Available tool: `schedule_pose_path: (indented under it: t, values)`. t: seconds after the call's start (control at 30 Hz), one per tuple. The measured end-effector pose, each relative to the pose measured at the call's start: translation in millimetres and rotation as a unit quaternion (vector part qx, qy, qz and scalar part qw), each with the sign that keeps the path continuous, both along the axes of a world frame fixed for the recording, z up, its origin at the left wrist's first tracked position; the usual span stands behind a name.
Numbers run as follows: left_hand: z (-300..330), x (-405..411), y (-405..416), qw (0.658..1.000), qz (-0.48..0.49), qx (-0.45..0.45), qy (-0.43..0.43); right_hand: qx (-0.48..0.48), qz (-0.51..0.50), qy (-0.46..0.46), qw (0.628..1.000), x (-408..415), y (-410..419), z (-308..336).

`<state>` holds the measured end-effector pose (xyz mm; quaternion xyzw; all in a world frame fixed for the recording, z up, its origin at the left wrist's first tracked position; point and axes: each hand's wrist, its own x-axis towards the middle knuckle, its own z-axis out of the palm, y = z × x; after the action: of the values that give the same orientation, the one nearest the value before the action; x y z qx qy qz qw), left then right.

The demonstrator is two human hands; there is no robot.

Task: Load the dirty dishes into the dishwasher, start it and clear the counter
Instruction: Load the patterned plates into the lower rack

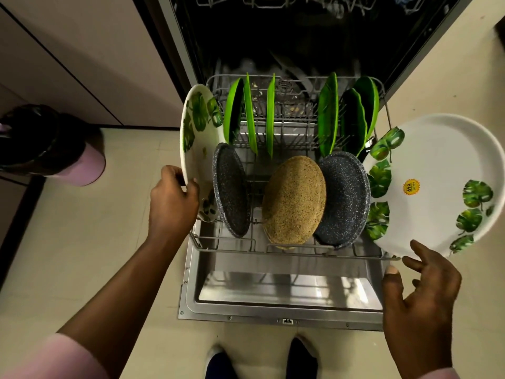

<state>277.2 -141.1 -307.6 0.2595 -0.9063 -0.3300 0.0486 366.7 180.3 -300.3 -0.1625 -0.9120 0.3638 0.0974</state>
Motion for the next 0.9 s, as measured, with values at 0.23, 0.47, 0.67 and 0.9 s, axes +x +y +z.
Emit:
schedule_pose_path:
  t: [0.23, 0.47, 0.67, 0.9]
  values:
    - [-5, -7, 0, 0.998, -0.002, -0.024, -0.064, -0.003, -0.009, -0.011, 1.000, 4, 4, -3]
    - [-10, -4, 1, 0.996, -0.012, -0.010, -0.093, 0.003, -0.008, -0.014, 1.000, 9, 11, -9]
    - [-17, 0, -4, 0.996, -0.015, 0.005, -0.084, 0.009, -0.010, -0.020, 1.000, 11, 14, -13]
    - [-14, 56, 26, 0.985, 0.059, -0.096, 0.131, 0.062, 0.038, -0.009, 0.997, 11, 13, -18]
